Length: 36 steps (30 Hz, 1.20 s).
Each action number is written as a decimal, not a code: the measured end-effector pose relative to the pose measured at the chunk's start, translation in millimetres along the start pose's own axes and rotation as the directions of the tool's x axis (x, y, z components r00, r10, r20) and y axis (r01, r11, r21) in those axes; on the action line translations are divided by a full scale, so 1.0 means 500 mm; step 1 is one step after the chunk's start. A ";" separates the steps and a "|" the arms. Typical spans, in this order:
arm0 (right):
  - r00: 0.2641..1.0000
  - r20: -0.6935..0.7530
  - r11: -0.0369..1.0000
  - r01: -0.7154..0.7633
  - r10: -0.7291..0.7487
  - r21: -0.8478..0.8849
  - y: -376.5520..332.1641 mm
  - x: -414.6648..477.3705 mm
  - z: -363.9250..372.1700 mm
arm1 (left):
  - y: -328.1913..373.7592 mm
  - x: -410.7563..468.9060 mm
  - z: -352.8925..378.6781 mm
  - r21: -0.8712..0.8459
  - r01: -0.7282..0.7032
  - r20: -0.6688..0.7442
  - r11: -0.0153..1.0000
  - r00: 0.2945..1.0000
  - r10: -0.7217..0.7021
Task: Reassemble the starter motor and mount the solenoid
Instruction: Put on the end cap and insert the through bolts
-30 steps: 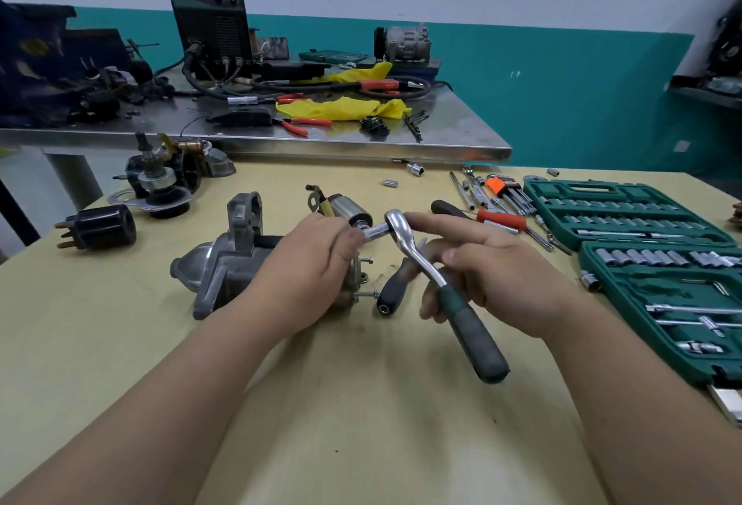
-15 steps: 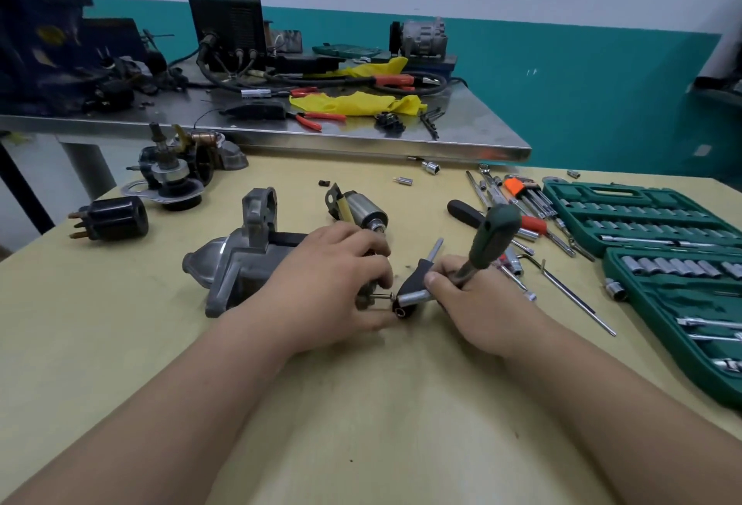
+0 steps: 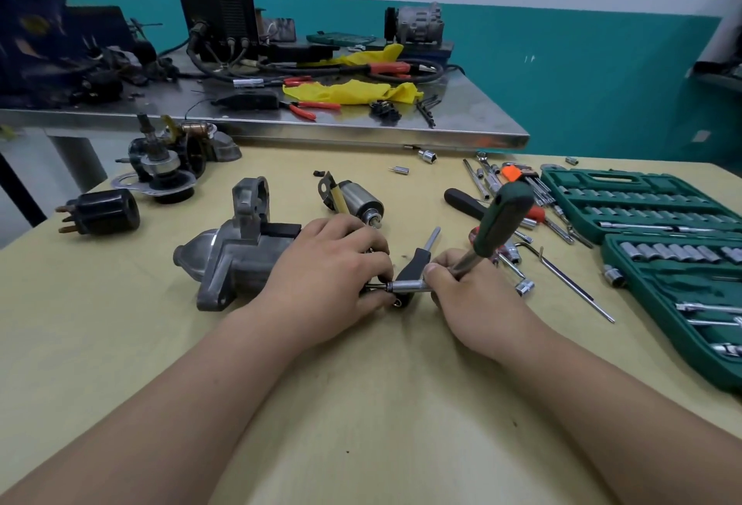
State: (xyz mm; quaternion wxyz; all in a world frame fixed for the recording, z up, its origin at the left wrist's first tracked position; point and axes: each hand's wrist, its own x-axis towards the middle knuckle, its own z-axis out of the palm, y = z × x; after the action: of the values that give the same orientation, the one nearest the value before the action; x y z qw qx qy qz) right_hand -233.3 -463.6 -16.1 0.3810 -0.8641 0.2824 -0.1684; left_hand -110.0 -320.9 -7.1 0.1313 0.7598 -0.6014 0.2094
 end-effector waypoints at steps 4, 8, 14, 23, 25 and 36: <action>0.997 0.021 0.997 0.072 -0.071 -0.032 0.004 -0.006 0.001 | -0.002 0.000 0.005 0.003 -0.015 -0.028 1.000 0.999 0.015; 0.968 0.181 0.980 0.189 -0.174 -0.069 0.025 -0.016 -0.011 | -0.006 0.001 0.008 0.004 -0.040 -0.048 0.999 0.998 0.040; 0.983 0.116 0.989 0.136 -0.141 0.053 0.020 -0.018 -0.005 | -0.011 -0.001 0.010 -0.034 -0.051 -0.068 0.998 0.996 0.049; 0.972 0.159 0.983 0.162 -0.175 0.092 0.019 -0.018 -0.010 | -0.013 -0.001 0.015 -0.019 -0.067 -0.086 0.998 0.994 0.065; 0.950 0.229 0.975 0.221 -0.213 -0.012 0.025 -0.016 -0.017 | -0.013 -0.001 0.015 -0.016 -0.070 -0.079 0.997 0.995 0.068; 0.934 0.210 0.954 0.261 -0.288 0.148 0.050 -0.003 -0.052 | -0.012 -0.007 0.010 0.030 -0.073 0.011 0.997 0.997 0.073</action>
State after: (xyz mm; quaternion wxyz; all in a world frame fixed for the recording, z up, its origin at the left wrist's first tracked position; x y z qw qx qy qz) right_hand -256.5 -491.2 -18.2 0.4340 -0.8848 0.1025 -0.1354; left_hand -104.0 -318.6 -12.8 0.1089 0.7402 -0.6262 0.2193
